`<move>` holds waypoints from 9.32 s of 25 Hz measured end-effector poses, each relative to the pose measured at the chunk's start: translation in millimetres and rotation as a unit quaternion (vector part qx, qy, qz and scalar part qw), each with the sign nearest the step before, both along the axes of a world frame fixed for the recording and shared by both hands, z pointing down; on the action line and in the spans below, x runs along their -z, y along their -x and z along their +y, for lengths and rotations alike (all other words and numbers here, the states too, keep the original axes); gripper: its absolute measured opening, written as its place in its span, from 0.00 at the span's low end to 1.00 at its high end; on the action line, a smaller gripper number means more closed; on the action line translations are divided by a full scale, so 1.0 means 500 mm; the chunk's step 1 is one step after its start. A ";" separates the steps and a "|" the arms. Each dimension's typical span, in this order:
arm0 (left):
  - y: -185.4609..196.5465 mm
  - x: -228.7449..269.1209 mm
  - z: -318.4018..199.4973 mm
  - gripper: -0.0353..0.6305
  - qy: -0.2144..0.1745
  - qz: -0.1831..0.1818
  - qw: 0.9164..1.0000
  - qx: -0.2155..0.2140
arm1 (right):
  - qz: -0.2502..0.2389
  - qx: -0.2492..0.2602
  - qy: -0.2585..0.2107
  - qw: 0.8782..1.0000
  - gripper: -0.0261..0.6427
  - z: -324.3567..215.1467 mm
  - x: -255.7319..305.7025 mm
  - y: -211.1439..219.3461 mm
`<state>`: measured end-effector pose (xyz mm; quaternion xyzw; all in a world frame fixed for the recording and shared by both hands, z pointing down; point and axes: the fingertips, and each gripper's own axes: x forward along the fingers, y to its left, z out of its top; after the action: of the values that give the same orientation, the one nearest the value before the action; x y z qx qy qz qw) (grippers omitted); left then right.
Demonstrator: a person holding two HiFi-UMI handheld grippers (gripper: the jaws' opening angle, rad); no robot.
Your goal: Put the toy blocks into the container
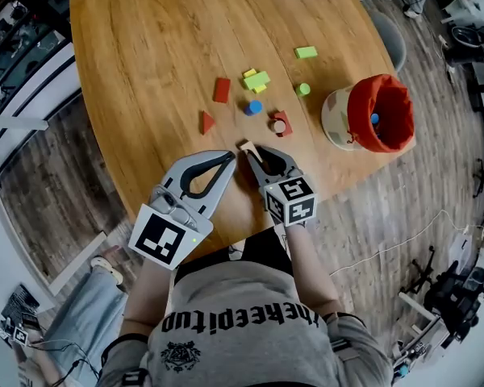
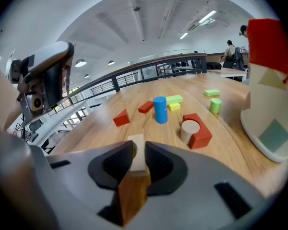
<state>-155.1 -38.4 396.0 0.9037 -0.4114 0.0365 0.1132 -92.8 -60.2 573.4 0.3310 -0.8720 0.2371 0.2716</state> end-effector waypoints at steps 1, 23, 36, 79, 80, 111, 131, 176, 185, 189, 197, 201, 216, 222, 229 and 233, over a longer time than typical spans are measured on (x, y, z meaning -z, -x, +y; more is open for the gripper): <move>-0.001 0.000 0.001 0.07 0.000 0.000 1.000 0.000 | 0.000 -0.002 0.000 1.000 0.16 0.000 0.001 -0.001; -0.184 0.067 0.020 0.07 -0.038 0.012 0.997 -0.073 | -0.096 -0.082 -0.133 0.983 0.13 -0.007 0.282 -0.157; -0.374 0.116 0.029 0.07 -0.063 0.026 0.986 -0.149 | -0.105 -0.142 -0.198 0.964 0.13 0.006 0.397 -0.342; -0.501 0.134 -0.108 0.07 -0.070 0.006 0.994 -0.078 | -0.083 -0.117 -0.252 0.957 0.14 -0.217 0.437 -0.522; -0.499 0.135 -0.109 0.07 -0.070 0.006 0.995 -0.076 | -0.084 -0.115 -0.252 0.957 0.14 -0.217 0.438 -0.520; -0.291 0.132 -0.088 0.07 -0.070 -0.015 0.991 0.115 | -0.200 0.134 -0.219 0.945 0.06 -0.155 0.471 -0.204; -0.165 0.094 -0.079 0.07 -0.042 -0.015 0.985 0.169 | -0.118 0.146 -0.134 0.973 0.06 -0.172 0.256 -0.108; -0.094 0.030 -0.095 0.07 0.001 0.000 0.987 0.161 | 0.037 0.139 -0.032 0.989 0.30 -0.137 -0.020 -0.117; -0.105 0.037 -0.094 0.07 -0.004 0.000 0.988 0.155 | 0.007 0.124 -0.050 0.991 0.29 -0.151 0.030 -0.114; -0.114 0.046 -0.095 0.07 -0.010 0.001 0.989 0.150 | -0.011 0.116 -0.064 0.991 0.29 -0.154 0.069 -0.112; -0.155 0.066 -0.091 0.07 -0.026 0.002 0.991 0.128 | -0.045 0.103 -0.098 0.989 0.29 -0.154 0.159 -0.126; -0.177 0.071 -0.091 0.07 -0.031 0.001 0.993 0.113 | -0.059 0.095 -0.113 0.987 0.29 -0.150 0.198 -0.139; -0.309 0.101 -0.095 0.07 -0.052 0.010 0.998 0.027 | -0.120 0.036 -0.190 0.974 0.29 -0.135 0.380 -0.239; -0.377 0.106 -0.097 0.07 -0.057 0.013 0.998 -0.018 | -0.122 -0.003 -0.214 0.969 0.29 -0.137 0.418 -0.302; -0.454 0.114 -0.095 0.07 -0.066 0.021 0.995 -0.070 | -0.106 -0.057 -0.235 0.965 0.29 -0.135 0.435 -0.396; -0.497 0.122 -0.094 0.07 -0.069 0.024 0.992 -0.099 | -0.097 -0.091 -0.240 0.962 0.29 -0.134 0.439 -0.454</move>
<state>93.6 -85.6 335.1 0.9461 -0.3189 -0.0025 0.0560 134.2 -127.0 353.6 0.4404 -0.8914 0.0751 0.0758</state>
